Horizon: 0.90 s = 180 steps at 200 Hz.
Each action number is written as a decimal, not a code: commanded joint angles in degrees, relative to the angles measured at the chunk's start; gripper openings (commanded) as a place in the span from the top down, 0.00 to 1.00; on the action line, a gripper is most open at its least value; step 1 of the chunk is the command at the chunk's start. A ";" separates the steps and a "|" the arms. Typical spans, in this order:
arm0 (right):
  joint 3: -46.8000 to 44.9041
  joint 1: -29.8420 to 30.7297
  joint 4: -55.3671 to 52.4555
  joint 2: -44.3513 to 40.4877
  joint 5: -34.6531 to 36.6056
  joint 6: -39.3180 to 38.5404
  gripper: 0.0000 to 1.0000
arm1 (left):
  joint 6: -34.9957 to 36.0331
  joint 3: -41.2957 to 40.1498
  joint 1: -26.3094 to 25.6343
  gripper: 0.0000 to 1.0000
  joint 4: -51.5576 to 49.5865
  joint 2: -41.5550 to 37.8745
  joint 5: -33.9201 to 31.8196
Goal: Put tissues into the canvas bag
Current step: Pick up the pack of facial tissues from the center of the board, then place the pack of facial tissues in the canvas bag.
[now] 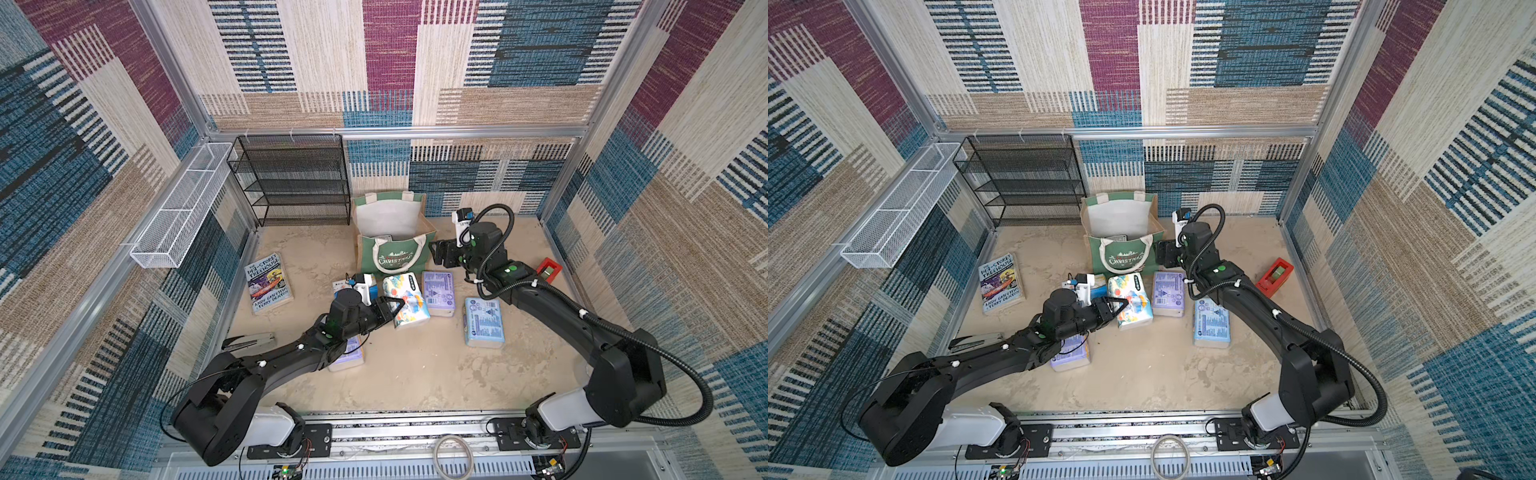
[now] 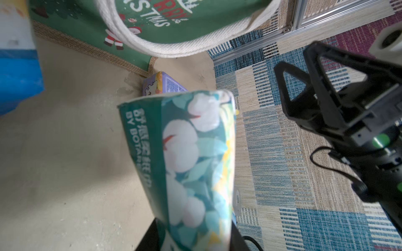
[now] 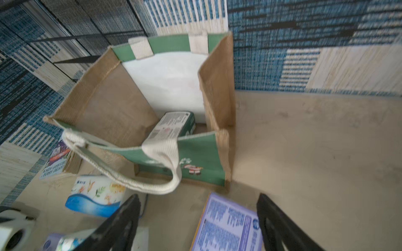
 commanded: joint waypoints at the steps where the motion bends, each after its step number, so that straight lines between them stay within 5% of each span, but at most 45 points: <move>1: 6.24 -0.62 -3.19 4.09 -1.05 -5.87 0.21 | 1.83 1.17 0.05 0.61 -3.81 -3.02 -0.28; 87: 32.64 -3.08 -11.65 23.73 -4.87 -14.33 0.39 | 6.14 9.63 2.90 0.60 -21.17 -13.73 -2.64; 180: 43.68 -4.18 -17.61 32.85 -6.87 -13.55 0.61 | 12.97 27.29 8.94 0.60 -33.68 -7.80 1.49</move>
